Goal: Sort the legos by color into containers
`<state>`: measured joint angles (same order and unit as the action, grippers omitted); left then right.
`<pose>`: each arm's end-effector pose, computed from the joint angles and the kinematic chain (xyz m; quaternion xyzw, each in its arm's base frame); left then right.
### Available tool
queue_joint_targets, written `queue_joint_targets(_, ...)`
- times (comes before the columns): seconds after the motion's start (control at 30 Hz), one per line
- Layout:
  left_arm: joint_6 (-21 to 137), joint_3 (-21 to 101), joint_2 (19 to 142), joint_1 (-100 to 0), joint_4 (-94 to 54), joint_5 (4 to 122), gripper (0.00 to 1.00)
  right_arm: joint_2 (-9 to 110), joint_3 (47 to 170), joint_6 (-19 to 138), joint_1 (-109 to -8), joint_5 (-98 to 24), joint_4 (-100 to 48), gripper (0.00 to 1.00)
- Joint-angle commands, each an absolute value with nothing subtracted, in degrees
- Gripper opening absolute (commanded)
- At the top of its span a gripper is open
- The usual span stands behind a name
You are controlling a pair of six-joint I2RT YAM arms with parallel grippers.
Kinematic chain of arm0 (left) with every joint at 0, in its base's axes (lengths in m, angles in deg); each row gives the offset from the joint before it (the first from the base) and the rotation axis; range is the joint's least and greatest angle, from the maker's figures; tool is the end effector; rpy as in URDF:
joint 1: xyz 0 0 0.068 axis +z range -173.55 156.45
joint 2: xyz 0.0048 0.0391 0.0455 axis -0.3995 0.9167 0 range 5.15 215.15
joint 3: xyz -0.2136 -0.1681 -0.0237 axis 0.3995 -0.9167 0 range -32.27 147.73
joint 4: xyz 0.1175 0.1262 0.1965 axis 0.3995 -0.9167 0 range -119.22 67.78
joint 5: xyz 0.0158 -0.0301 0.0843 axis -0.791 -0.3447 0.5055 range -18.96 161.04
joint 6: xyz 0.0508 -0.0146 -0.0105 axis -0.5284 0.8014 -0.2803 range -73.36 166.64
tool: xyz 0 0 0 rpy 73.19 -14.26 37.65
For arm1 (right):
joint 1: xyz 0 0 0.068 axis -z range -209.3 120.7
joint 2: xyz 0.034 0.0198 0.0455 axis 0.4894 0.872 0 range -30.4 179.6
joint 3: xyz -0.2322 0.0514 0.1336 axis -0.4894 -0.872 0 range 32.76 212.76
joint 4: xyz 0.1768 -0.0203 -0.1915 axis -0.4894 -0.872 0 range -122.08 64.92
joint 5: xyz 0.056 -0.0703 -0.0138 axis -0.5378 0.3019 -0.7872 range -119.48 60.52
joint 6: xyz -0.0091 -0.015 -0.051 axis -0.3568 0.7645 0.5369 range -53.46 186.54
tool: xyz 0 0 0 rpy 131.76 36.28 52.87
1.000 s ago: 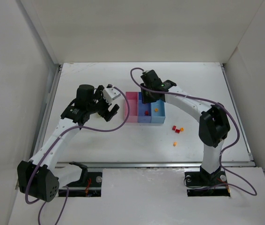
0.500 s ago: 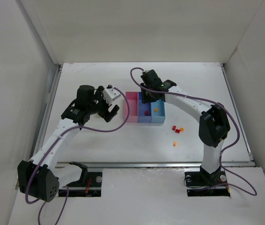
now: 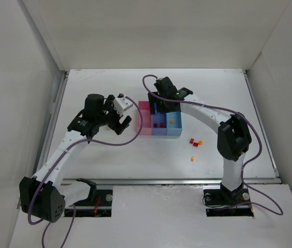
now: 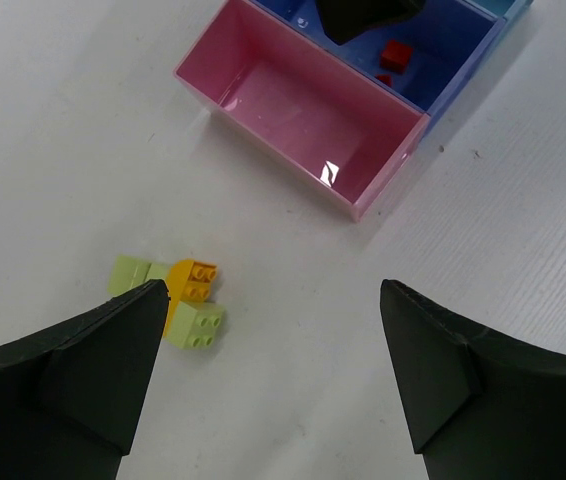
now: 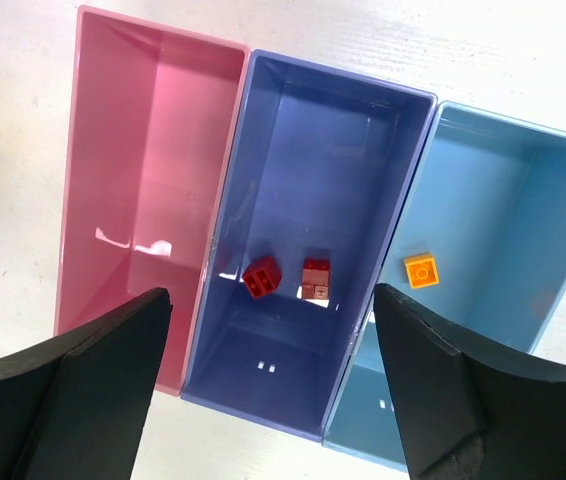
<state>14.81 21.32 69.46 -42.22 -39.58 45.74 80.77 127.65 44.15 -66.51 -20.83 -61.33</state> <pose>0.2330 -0.0948 0.3148 0.4589 0.7087 -0.1291 0.5202 0.3487 0.2580 0.2618 -0.0977 0.9396 0.0973 0.3134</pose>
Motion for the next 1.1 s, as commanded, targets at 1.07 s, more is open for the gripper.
queue_joint_targets(1.07,60.96,41.65,100.86,-35.32,-52.10,69.89,0.99,67.42,123.02,46.85,-65.34,-17.35,-61.47,0.86)
